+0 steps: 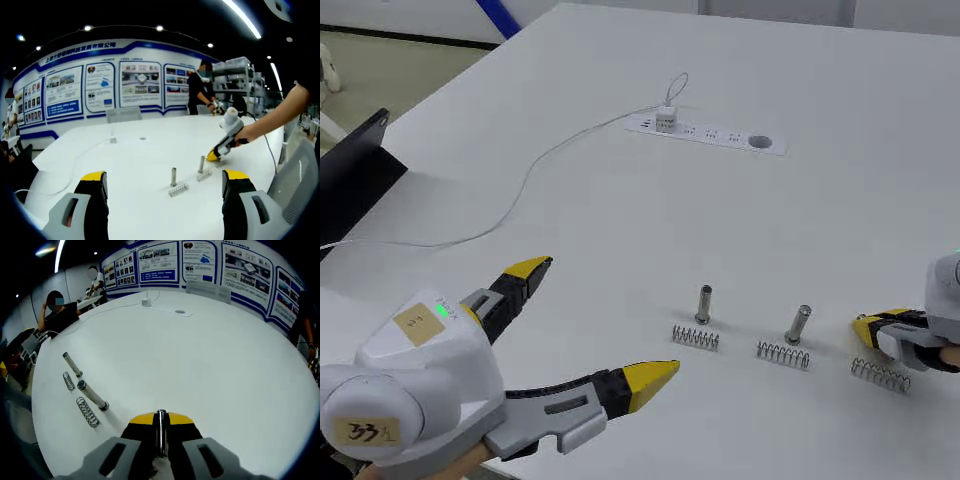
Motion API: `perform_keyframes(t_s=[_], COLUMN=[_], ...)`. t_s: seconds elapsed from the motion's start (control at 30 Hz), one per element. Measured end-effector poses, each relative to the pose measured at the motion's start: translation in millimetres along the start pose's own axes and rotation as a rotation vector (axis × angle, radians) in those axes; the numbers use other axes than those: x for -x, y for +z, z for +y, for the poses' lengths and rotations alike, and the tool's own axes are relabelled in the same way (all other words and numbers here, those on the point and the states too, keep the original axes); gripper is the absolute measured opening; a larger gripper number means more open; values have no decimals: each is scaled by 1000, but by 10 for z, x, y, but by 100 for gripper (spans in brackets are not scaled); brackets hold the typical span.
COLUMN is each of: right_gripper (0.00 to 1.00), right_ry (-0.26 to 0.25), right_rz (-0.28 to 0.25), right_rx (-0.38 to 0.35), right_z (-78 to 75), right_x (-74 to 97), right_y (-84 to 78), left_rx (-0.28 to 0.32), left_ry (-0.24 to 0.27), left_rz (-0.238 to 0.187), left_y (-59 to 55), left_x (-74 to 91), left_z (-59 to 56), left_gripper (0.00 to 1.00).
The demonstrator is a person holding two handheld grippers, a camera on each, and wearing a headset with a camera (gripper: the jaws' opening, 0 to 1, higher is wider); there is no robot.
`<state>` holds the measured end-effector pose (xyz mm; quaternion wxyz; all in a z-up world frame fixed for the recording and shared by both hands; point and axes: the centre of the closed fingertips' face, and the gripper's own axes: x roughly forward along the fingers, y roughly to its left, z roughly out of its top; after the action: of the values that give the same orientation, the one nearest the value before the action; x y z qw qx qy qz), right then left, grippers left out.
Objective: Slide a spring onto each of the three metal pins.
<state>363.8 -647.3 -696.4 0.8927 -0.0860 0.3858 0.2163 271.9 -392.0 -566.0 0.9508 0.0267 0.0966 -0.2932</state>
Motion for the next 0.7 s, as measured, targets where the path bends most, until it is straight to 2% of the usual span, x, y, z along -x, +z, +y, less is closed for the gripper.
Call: perform_keyframes(t_s=[0.1,0.27,0.37,0.7], right_gripper=[8,8,7,7], right_ry=[-8,-18,-19,-26], right_rz=[11,12,11,-37], right_rx=[-12,15,14,-1], right_z=[-13,-9,-6,-14], right_x=[-5,-5,2,88], right_y=[-9,-8,-14,55], left_rx=[5,19,7,-6], left_ry=[2,-3,-3,-5], left_rz=[-2,-22,-6,-8], left_y=[3,42,17,29], left_x=[2,5,1,-3], left_z=[7,-1,-4,-19], left_gripper=[97,97,97,97])
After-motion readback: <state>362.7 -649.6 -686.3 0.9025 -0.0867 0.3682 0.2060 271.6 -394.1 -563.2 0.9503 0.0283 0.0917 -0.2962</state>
